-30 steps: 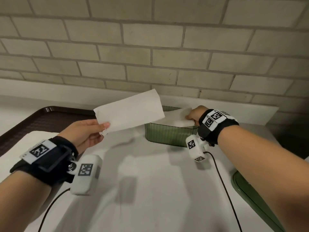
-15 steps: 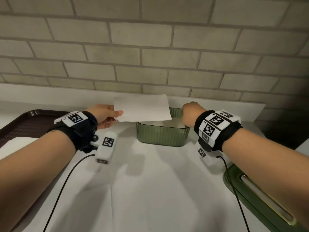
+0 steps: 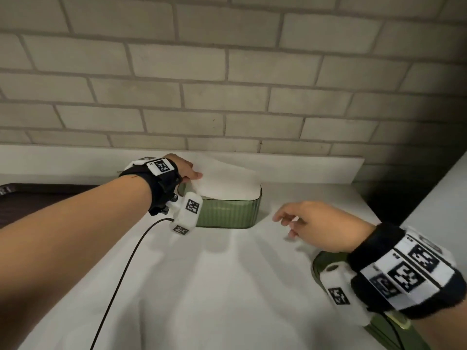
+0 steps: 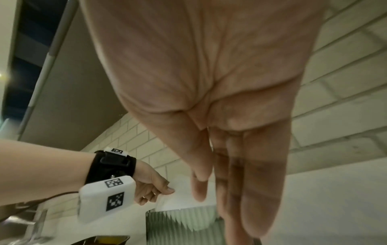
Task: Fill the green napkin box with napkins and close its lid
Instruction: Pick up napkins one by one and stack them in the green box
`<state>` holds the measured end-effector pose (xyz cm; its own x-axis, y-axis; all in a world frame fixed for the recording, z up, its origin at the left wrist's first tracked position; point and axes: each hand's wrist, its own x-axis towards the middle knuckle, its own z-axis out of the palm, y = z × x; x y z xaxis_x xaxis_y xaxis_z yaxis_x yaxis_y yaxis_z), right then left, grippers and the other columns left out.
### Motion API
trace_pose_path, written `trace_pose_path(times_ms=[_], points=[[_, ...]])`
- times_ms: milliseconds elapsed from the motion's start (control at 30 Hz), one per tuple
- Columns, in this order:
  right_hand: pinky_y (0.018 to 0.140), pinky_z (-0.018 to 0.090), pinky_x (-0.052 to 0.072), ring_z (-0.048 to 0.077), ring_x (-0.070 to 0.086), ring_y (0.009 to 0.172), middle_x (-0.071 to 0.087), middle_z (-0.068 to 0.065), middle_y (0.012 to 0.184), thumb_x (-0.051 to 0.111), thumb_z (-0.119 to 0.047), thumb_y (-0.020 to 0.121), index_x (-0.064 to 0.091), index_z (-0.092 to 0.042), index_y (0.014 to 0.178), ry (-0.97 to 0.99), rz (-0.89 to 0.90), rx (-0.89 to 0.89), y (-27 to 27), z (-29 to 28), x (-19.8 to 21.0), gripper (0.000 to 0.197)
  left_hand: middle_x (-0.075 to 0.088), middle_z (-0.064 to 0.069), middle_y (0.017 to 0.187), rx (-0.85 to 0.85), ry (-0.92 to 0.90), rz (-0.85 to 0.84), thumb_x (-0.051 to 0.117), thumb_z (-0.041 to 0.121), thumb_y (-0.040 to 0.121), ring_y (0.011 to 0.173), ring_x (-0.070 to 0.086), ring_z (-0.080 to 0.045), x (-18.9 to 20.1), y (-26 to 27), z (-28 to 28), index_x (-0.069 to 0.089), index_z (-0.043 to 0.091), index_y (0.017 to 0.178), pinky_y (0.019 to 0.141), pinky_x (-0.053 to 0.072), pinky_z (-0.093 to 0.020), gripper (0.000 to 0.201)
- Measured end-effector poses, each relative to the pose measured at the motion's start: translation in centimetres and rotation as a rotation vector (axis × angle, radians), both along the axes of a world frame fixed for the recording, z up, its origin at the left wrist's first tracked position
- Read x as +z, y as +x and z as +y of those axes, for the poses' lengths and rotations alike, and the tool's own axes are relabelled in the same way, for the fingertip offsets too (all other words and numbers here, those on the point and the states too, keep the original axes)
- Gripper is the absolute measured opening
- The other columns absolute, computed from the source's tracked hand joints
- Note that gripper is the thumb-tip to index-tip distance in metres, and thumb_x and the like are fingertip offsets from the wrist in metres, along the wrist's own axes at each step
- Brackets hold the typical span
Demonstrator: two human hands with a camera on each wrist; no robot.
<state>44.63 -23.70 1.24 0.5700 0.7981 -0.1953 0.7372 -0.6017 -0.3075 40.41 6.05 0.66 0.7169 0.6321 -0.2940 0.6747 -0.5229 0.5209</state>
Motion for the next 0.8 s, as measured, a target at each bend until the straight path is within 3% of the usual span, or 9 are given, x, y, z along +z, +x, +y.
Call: trace_pose_path(times_ms=[67,133,300,400,467,600,667,800], points=[[0.076,0.008,0.046,0.003,0.062,0.093,0.059,-0.01,0.111,0.041,-0.002,0.093,0.059,-0.029,0.116,0.051,0.06,-0.008,-0.8,-2.1,-0.9,0.04,0.058,-0.007,0.131,-0.033,0.063,0.066,0.061,0.042,0.088,0.119,0.056,-0.02,-0.2,0.6,0.1,0.048,0.009,0.136,0.099,0.041,-0.024,0.06],[0.075,0.005,0.046,0.0,0.063,0.094,0.059,-0.013,0.109,0.04,-0.002,0.093,0.059,-0.032,0.115,0.073,0.085,-0.038,-1.4,-3.7,-1.7,0.042,0.046,-0.002,0.143,-0.05,0.124,0.12,0.058,0.046,0.088,0.131,0.044,-0.02,-0.6,0.9,-0.1,0.044,0.016,0.139,0.109,0.033,-0.025,0.061],[0.082,0.008,0.047,-0.003,0.061,0.09,0.059,-0.019,0.105,0.039,-0.008,0.095,0.057,-0.039,0.111,0.087,0.11,-0.107,-2.4,-6.4,-2.7,0.04,0.054,-0.005,0.134,-0.112,0.28,0.174,0.064,0.042,0.085,0.121,0.052,-0.023,-1.4,1.3,-0.7,0.054,0.015,0.131,0.099,0.043,-0.029,0.054],[0.078,0.003,0.043,-0.004,0.059,0.092,0.059,-0.02,0.103,0.04,-0.01,0.096,0.057,-0.039,0.111,0.083,0.1,-0.133,-2.3,-6.8,-2.4,0.037,0.063,-0.006,0.12,-0.113,0.315,0.191,0.072,0.039,0.079,0.108,0.059,-0.025,-1.6,1.5,-0.6,0.062,0.01,0.117,0.089,0.047,-0.031,0.049],[0.075,0.004,0.042,-0.003,0.058,0.093,0.059,-0.021,0.1,0.041,-0.012,0.095,0.057,-0.04,0.109,0.088,0.07,-0.144,-2.1,-6.6,-2.2,0.035,0.064,-0.005,0.116,-0.102,0.364,0.196,0.076,0.039,0.073,0.104,0.06,-0.026,-1.7,1.5,-0.7,0.061,0.011,0.113,0.093,0.048,-0.035,0.051],[0.064,0.004,0.038,-0.004,0.055,0.08,0.06,-0.018,0.099,0.05,-0.02,0.094,0.061,-0.034,0.109,0.116,0.025,-0.167,-1.6,-4.5,-1.3,0.023,0.054,-0.01,0.123,-0.138,0.482,0.127,0.08,0.035,0.07,0.112,0.055,-0.029,-1.7,1.2,-0.9,0.044,0.011,0.127,0.095,0.047,-0.042,0.071],[0.069,0.006,0.036,-0.001,0.054,0.086,0.061,-0.014,0.108,0.051,-0.022,0.094,0.062,-0.028,0.113,0.084,-0.018,-0.137,-1.3,-2.5,-0.6,0.023,0.048,-0.012,0.128,-0.213,0.516,0.123,0.08,0.034,0.071,0.115,0.053,-0.029,-1.2,1.3,-1.0,0.04,0.01,0.131,0.094,0.047,-0.039,0.075],[0.085,0.018,0.039,0.014,0.059,0.106,0.064,-0.003,0.119,0.053,-0.021,0.092,0.065,-0.018,0.114,0.051,-0.101,-0.08,0.2,3.1,0.7,0.025,0.052,-0.006,0.134,-0.397,0.502,0.32,0.069,0.045,0.079,0.118,0.052,-0.024,-1.1,1.9,-1.9,0.047,0.009,0.134,0.092,0.043,-0.03,0.069]])
